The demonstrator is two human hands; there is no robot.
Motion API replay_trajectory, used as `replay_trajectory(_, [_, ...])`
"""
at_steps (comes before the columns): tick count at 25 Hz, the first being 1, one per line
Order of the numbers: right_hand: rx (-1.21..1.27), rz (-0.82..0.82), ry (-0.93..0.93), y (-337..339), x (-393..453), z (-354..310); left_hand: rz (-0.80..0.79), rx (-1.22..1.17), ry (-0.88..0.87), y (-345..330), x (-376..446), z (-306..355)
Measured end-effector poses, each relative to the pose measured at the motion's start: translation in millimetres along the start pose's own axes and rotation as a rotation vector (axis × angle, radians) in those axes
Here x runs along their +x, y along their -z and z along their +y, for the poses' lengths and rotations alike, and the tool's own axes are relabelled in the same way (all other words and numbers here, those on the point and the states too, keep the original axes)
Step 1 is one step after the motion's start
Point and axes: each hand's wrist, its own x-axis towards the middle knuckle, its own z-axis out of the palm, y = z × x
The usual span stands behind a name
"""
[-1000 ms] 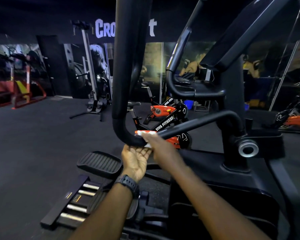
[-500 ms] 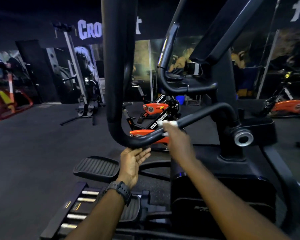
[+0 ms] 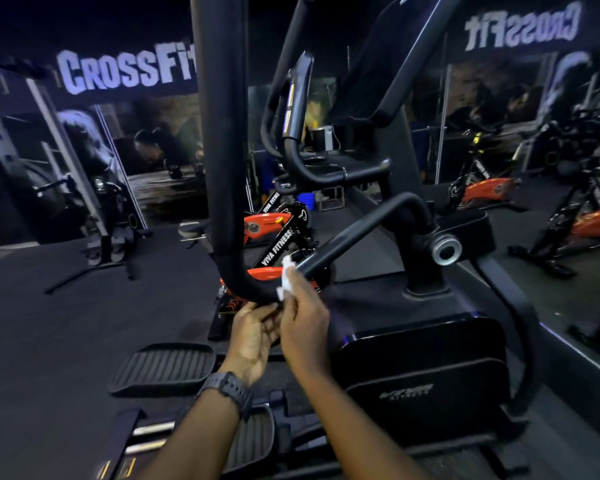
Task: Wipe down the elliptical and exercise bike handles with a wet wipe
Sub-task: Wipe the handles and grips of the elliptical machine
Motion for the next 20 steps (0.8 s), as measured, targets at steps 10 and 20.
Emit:
replay_trajectory(10, [1.088,0.286,-0.942,-28.1,26.0,-12.0,0.015,0.053,-0.12,13.9,-1.3,20.2])
replay_trajectory(20, [0.742,0.228,-0.762,1.0,62.1,17.1,-0.031,-0.017,-0.053,-3.4,-10.1,1.0])
